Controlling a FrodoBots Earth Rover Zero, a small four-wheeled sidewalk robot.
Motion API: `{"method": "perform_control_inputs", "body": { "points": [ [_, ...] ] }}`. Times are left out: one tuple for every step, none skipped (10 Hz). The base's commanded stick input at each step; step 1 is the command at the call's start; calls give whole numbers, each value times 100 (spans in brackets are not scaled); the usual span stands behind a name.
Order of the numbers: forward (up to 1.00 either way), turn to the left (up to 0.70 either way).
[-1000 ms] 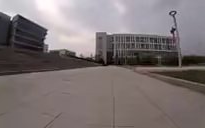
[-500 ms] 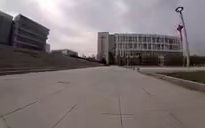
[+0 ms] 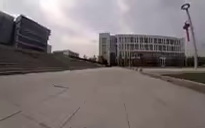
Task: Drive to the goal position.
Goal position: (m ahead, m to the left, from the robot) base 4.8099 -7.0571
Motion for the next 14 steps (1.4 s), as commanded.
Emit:
{"method": "perform_control_inputs", "body": {
  "points": [
    [100, 0],
    [100, 0],
    [100, 0],
    [100, 0],
    [100, 0],
    [100, 0],
    [100, 0],
    [100, 0],
    [100, 0],
    [100, 0],
    [100, 0],
    [100, 0],
    [100, 0],
    [100, 0]
  ]
}}
